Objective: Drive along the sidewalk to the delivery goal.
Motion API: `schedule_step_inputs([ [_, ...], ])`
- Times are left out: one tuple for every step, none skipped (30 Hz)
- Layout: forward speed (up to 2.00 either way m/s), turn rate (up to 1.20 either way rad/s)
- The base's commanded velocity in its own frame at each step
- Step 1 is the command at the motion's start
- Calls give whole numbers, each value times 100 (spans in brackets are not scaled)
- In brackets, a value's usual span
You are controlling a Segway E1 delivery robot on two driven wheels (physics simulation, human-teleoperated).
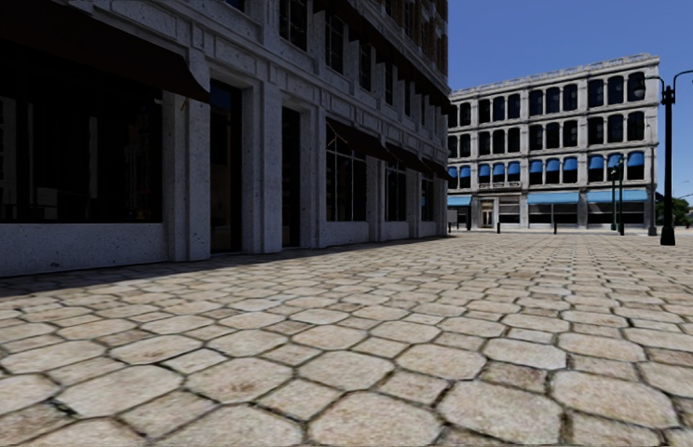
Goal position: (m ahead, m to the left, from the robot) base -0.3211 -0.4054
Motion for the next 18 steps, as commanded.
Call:
schedule_step_inputs([
  [0, 0],
  [0, 0],
  [0, 0],
  [0, 0],
  [0, 0],
  [0, 0],
  [0, 0],
  [0, 0],
  [0, 0],
  [0, 0],
  [0, 0],
  [0, 0],
  [0, 0],
  [0, 0],
  [0, 0],
  [0, 0],
  [0, 0],
  [0, 0],
])
